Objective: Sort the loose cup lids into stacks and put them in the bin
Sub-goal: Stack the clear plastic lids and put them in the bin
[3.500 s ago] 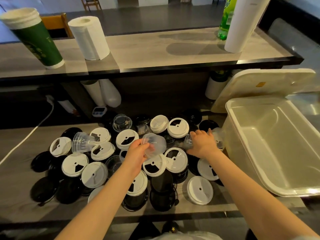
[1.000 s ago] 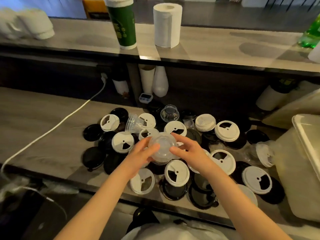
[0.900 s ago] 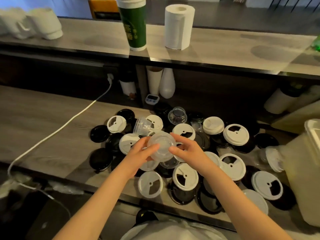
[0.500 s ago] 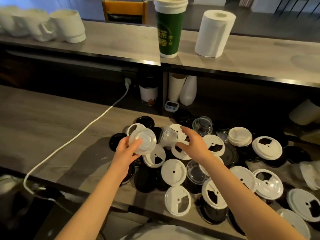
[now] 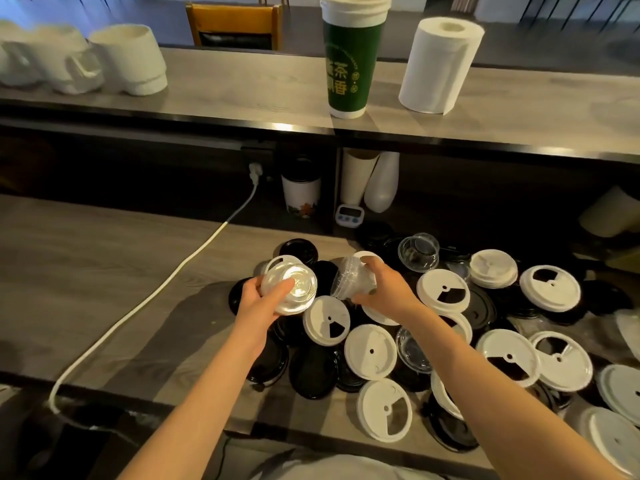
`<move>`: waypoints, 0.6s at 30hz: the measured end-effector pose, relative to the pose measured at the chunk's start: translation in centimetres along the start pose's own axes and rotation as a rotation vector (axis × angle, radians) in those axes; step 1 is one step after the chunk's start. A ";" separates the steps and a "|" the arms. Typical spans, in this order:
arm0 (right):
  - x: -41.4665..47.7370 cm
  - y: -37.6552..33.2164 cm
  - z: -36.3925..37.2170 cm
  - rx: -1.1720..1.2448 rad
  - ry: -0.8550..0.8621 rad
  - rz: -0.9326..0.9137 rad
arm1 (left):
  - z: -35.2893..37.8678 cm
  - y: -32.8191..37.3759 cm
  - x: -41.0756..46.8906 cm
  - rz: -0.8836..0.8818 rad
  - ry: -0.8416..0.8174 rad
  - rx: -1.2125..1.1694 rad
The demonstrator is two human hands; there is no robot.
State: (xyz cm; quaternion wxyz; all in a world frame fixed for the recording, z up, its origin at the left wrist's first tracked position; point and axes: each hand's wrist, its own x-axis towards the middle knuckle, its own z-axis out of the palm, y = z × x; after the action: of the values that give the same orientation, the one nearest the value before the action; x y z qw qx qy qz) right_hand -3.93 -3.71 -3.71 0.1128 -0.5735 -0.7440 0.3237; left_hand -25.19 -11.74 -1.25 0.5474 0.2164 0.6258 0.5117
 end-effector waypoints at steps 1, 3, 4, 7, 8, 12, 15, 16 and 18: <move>-0.2 0.1 0.0 0.036 0.026 0.000 | 0.1 -0.1 0.1 0.003 -0.006 -0.002; -0.6 0.2 0.1 0.119 0.084 -0.009 | 0.1 -0.3 0.4 0.000 -0.006 0.004; -0.8 0.2 0.0 0.158 0.113 -0.018 | 0.1 -0.3 0.5 -0.003 -0.003 0.010; -1.9 -0.2 -0.3 0.262 0.176 -0.033 | 0.5 -0.5 0.8 -0.008 0.003 0.027; -2.3 -0.5 -0.5 0.296 0.188 -0.036 | 0.6 -0.5 0.8 -0.009 0.003 0.024; -3.8 -1.2 -1.2 0.394 0.207 -0.072 | 1.4 -0.3 0.7 -0.007 0.000 0.021; -5.1 -1.9 -2.1 0.477 0.170 -0.095 | 2.2 -0.2 0.3 -0.012 -0.027 0.030; -5.6 -2.3 -2.4 0.487 0.165 -0.102 | 2.5 -0.3 0.1 -0.021 -0.050 0.026; -6.2 -2.8 -2.7 0.460 0.167 -0.124 | 3.1 -0.1 -0.6 0.002 -0.109 0.008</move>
State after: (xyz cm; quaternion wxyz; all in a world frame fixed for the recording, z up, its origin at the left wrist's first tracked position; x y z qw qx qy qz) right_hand -2.70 -8.92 1.34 0.3213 -0.5109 -0.6724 0.4286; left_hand -22.13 -11.02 -0.69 0.5793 0.2466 0.5969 0.4973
